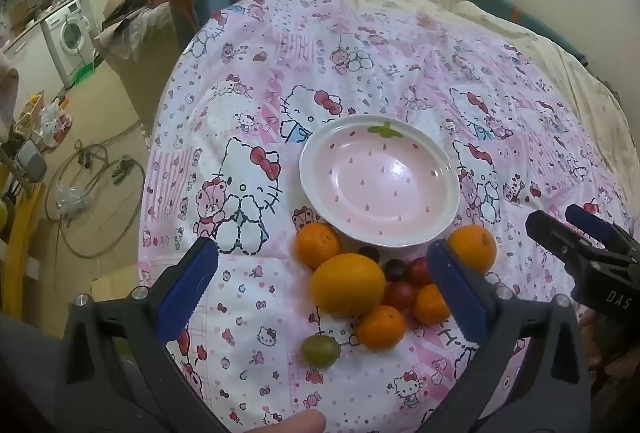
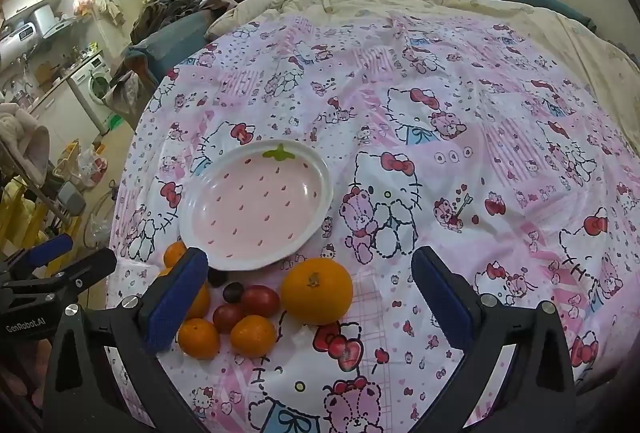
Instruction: Organize fruits
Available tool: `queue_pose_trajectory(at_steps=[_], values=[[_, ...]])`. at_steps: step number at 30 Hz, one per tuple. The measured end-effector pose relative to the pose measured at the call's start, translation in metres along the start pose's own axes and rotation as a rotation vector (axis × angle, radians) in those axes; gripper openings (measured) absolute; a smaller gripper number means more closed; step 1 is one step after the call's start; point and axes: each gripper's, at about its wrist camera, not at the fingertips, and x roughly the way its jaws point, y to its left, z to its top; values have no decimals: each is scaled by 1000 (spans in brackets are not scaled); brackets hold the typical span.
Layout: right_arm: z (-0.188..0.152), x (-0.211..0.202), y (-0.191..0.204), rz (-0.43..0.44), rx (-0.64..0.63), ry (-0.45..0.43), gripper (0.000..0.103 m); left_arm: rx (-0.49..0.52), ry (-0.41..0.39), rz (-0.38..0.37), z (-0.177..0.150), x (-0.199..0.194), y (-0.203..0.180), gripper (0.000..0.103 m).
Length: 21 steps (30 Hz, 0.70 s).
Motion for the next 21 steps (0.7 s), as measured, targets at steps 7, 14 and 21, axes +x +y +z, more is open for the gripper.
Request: queue_pose_trajectory(at_steps=[7, 14, 21], values=[[2, 1, -1, -1, -3, -1, 103, -3, 0, -3, 0, -1, 0, 103], [0, 2, 0, -1, -4, -1, 103, -3, 0, -5, 0, -1, 0, 103], [0, 2, 0, 0, -3, -1, 103, -4, 0, -6, 0, 0, 0, 103]])
